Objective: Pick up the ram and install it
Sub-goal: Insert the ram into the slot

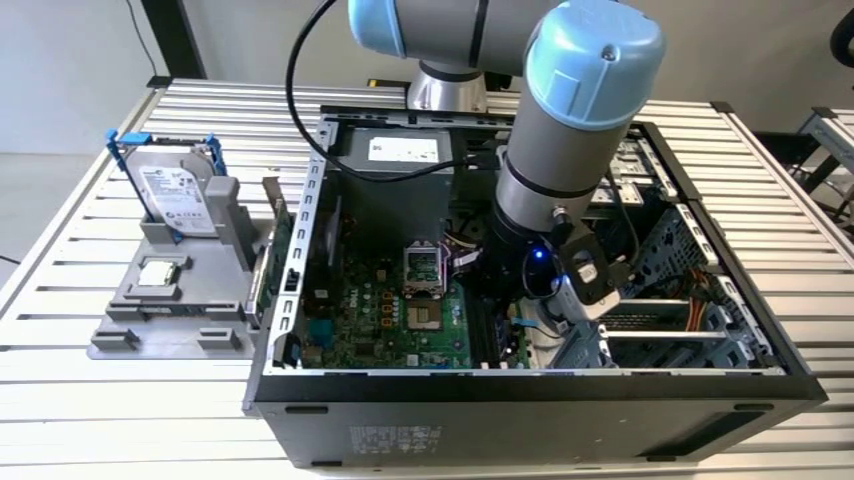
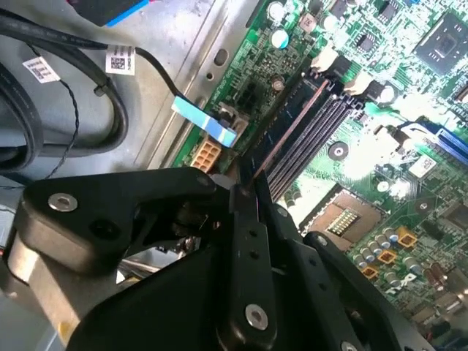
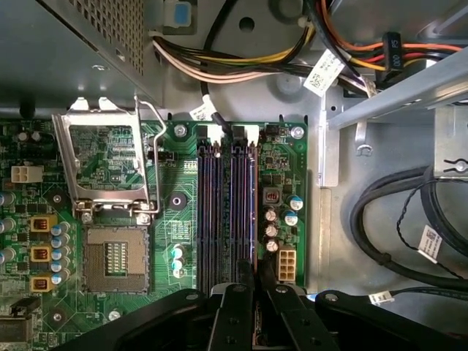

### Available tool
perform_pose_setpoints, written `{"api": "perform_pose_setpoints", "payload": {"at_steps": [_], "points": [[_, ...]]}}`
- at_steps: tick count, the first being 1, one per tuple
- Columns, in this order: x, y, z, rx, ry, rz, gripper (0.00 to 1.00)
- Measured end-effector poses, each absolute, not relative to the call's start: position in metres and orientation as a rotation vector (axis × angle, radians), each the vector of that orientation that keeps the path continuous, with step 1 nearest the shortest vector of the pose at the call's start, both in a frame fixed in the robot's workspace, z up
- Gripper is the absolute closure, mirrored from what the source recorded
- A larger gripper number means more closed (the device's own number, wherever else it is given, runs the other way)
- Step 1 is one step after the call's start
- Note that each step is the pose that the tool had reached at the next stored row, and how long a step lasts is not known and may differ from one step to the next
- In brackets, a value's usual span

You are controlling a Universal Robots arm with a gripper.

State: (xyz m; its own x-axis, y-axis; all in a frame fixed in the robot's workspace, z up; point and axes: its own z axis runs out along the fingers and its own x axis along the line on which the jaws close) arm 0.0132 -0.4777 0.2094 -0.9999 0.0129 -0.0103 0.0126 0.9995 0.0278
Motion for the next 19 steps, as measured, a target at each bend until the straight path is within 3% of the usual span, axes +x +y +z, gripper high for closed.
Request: {"api": "perform_pose_setpoints", "payload": {"at_steps": [6, 7, 11, 19], "points": [[0.013, -0.478, 0.209, 0.02, 3.132, 0.043, 1.0], [0.013, -0.478, 0.209, 0.02, 3.132, 0.043, 0.0], [0.013, -0.477, 0.211, 0.02, 3.132, 0.044, 0.0], [0.013, -0.477, 0.246, 0.021, 3.132, 0.043, 0.0]]}}
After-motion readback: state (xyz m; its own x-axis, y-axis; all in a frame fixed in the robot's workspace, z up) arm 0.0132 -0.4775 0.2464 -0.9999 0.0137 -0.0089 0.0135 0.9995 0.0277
